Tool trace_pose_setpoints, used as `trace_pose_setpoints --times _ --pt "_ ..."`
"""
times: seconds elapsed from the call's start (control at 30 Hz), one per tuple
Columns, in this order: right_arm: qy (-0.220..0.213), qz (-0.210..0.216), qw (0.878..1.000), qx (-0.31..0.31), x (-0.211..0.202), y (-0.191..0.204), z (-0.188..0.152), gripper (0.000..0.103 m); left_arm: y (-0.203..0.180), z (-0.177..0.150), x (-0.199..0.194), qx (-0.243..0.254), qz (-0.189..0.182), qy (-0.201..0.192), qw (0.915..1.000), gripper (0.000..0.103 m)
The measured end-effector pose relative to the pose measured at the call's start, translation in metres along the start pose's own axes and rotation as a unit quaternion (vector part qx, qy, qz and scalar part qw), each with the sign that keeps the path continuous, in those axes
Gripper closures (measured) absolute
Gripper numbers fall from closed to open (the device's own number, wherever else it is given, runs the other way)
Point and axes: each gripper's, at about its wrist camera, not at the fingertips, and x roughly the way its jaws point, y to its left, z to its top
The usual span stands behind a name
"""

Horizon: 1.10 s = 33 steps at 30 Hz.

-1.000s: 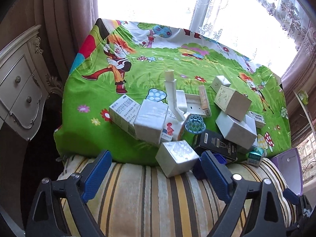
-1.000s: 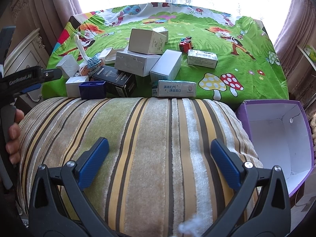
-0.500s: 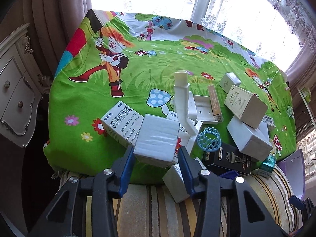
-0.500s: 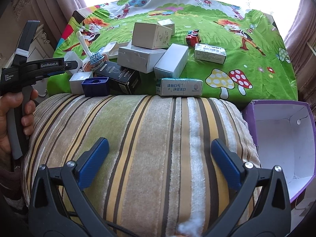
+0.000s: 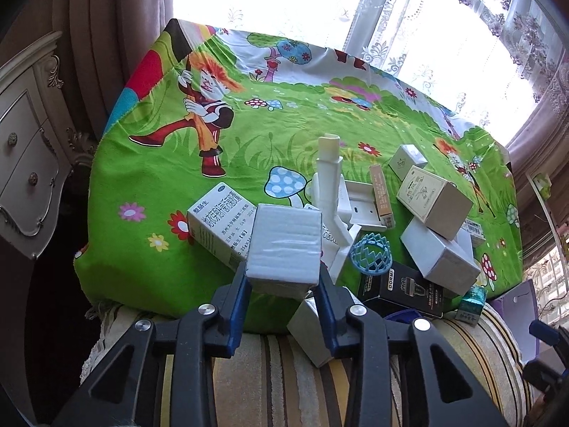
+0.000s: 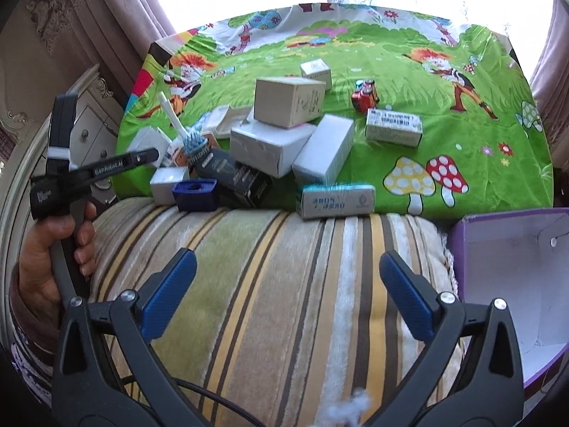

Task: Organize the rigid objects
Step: 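Grasp the beige barcode box with the right tool while the left tool holds the white box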

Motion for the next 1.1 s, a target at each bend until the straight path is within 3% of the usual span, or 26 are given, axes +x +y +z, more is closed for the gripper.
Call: trace_pose_setpoints --times 0.13,0.4,0.53,0.73,0.83,0.97,1.1 --pt "-0.023 -0.011 1.0 0.005 0.008 0.001 0.036 0.0 0.004 -0.003 -0.008 -0.011 -0.01 -0.016 0.9997 0.067" --pt "-0.008 0.005 0.996 0.091 0.057 -0.002 0.1 0.0 -0.001 -0.008 -0.018 -0.012 -0.023 -0.037 0.999 0.067" --pt "0.002 -0.006 0.993 0.122 0.084 0.0 0.12 0.0 -0.003 -0.01 -0.022 -0.011 -0.027 -0.044 0.9986 0.067" --pt "0.021 -0.042 0.992 0.119 0.121 0.002 0.14 0.001 -0.005 -0.013 -0.024 -0.01 -0.032 -0.051 0.9981 0.067" --pt "0.034 -0.063 0.992 0.109 0.136 0.002 0.144 0.01 -0.007 -0.014 -0.025 -0.009 -0.034 -0.052 0.998 0.067" --pt "0.053 -0.065 0.991 0.1 0.148 0.0 0.142 0.037 -0.01 -0.015 -0.025 -0.006 -0.036 -0.052 0.998 0.067" --pt "0.025 -0.067 0.994 0.085 0.137 0.001 0.141 0.047 -0.013 -0.016 -0.027 -0.006 -0.037 -0.055 0.9978 0.067"
